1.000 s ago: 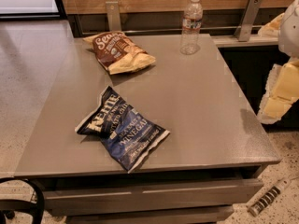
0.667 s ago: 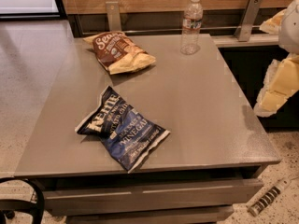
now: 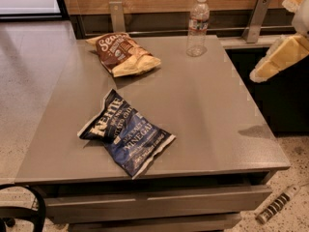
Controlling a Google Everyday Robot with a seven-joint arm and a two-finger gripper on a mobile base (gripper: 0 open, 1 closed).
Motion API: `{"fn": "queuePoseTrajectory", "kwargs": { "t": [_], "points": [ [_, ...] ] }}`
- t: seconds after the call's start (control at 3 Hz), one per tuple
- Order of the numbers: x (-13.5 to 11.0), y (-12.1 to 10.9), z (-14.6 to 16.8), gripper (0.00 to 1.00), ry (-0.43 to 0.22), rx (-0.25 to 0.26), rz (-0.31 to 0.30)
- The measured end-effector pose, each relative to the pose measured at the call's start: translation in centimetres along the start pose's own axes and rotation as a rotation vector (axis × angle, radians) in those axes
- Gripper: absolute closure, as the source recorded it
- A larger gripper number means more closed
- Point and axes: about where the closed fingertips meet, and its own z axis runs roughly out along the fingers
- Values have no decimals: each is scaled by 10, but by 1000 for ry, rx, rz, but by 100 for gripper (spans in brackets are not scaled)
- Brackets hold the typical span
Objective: Pick water bottle
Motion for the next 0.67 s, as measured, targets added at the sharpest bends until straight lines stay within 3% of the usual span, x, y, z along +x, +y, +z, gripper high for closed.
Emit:
{"fn": "queuePoseTrajectory", "kwargs": {
  "t": [0.33,0.67],
  "points": [
    [-13,-32,27,0,-138,42,64],
    [-26,-51,57,0,-255,23,133]
  ]
}}
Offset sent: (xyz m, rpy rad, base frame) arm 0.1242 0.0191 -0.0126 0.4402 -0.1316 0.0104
